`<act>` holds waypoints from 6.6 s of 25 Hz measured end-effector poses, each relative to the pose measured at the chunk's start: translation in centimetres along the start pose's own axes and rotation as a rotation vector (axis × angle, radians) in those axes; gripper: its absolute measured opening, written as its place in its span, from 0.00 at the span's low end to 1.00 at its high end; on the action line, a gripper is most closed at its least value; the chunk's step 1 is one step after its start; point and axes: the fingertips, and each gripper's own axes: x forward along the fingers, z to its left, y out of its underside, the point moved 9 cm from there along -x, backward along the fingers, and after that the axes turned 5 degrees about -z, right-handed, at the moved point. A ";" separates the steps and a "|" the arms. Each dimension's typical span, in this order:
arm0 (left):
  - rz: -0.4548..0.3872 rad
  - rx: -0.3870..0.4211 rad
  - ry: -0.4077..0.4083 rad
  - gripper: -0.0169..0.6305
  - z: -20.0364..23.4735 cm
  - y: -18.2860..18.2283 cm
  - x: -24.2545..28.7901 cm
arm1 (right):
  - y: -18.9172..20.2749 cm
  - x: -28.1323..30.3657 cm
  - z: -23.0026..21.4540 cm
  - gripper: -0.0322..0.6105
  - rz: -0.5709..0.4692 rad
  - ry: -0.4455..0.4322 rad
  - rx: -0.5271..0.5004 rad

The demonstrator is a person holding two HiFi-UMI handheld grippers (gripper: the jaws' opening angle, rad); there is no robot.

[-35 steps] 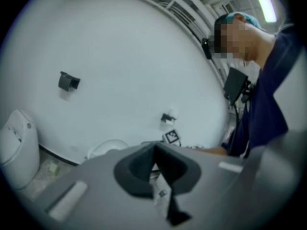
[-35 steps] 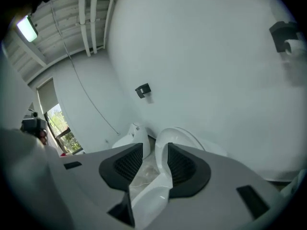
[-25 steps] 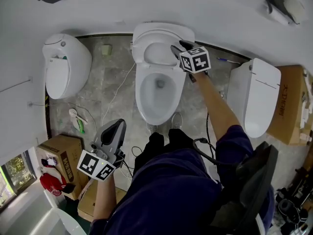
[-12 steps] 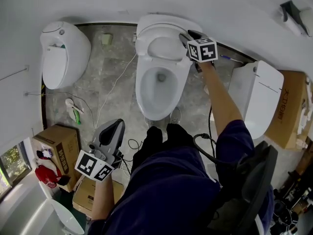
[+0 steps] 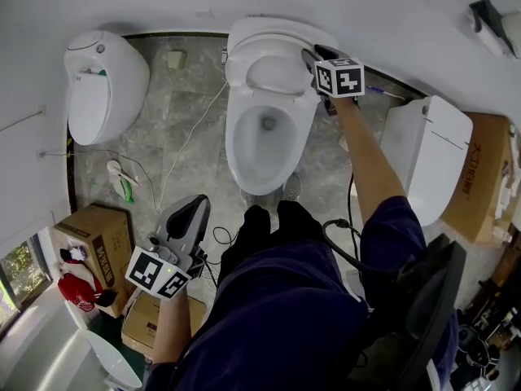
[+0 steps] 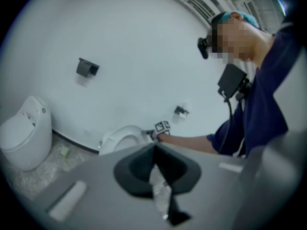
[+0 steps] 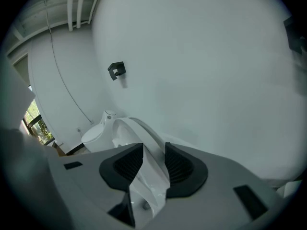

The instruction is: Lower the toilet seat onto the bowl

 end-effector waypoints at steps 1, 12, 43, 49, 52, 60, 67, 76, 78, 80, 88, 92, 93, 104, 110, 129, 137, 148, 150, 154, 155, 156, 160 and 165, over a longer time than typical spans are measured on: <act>0.000 0.001 0.004 0.03 0.0 0.0 0.0 | 0.1 -0.1 0.1 0.26 0.000 0.000 0.001; -0.018 0.004 0.045 0.03 0.0 0.2 -0.9 | 1.3 -2.3 2.1 0.26 -0.005 0.003 -0.005; -0.028 0.041 0.169 0.03 -0.4 1.8 -7.2 | 7.7 -9.7 10.9 0.28 0.061 0.033 -0.070; -0.021 0.055 0.191 0.03 -0.8 2.3 -8.0 | 9.6 -10.8 12.7 0.28 0.070 0.055 -0.069; -0.019 0.060 0.202 0.03 -1.0 2.3 -8.2 | 10.5 -11.4 13.6 0.28 0.075 0.072 -0.056; -0.006 0.064 0.230 0.03 -1.1 2.5 -8.1 | 12.7 -12.4 15.2 0.31 0.092 0.104 -0.005; 0.000 0.065 0.256 0.03 -1.4 2.3 -7.6 | 14.3 -13.4 16.2 0.33 0.097 0.130 0.042; 0.014 0.067 0.282 0.03 -1.4 2.5 -6.9 | 17.1 -14.4 17.7 0.35 0.113 0.138 0.090; 0.017 0.067 0.286 0.03 -1.3 2.4 -6.8 | 17.6 -14.5 18.1 0.35 0.118 0.141 0.098; 0.020 0.066 0.287 0.03 -1.3 2.4 -6.8 | 18.0 -14.6 18.3 0.36 0.123 0.144 0.108; 0.029 0.063 0.295 0.03 -1.4 2.7 -6.5 | 19.5 -15.1 18.8 0.36 0.143 0.133 0.126; 0.037 0.060 0.298 0.03 -1.4 3.0 -6.3 | 20.3 -15.1 19.1 0.37 0.152 0.132 0.129; 0.038 0.059 0.298 0.03 -1.4 3.1 -6.3 | 20.5 -15.1 19.2 0.37 0.155 0.131 0.129; 0.057 0.051 0.300 0.03 -1.9 4.0 -6.4 | 23.0 -15.5 20.4 0.38 0.185 0.136 0.169; 0.073 0.048 0.300 0.03 -2.3 4.5 -6.7 | 24.1 -15.9 20.7 0.39 0.193 0.121 0.196; 0.102 0.030 0.295 0.03 -2.5 5.6 -6.7 | 28.5 -15.8 21.3 0.39 0.213 -0.076 0.462; 0.110 0.016 0.297 0.03 -1.9 5.9 -6.1 | 28.6 -15.3 22.0 0.45 0.101 -0.301 0.718; 0.126 -0.002 0.292 0.03 -1.6 6.1 -5.2 | 30.0 -14.9 20.7 0.45 0.111 -0.262 0.973; 0.129 -0.003 0.292 0.03 -1.5 6.2 -5.0 | 30.4 -14.9 20.8 0.45 0.127 -0.265 0.967; 0.133 -0.007 0.294 0.03 -1.4 6.2 -4.7 | 31.1 -14.7 21.0 0.45 0.155 -0.272 0.975; 0.134 -0.007 0.294 0.03 -1.4 6.2 -4.7 | 31.3 -14.8 21.1 0.44 0.163 -0.275 0.977; 0.136 -0.007 0.294 0.03 -1.5 6.3 -4.6 | 31.4 -14.7 21.1 0.44 0.171 -0.278 0.978; 0.141 -0.008 0.292 0.03 -1.5 6.4 -4.4 | 31.9 -14.6 21.1 0.44 0.208 -0.293 0.983; 0.146 -0.011 0.290 0.03 -1.8 6.6 -4.1 | 32.9 -14.5 21.3 0.43 0.242 -0.305 0.998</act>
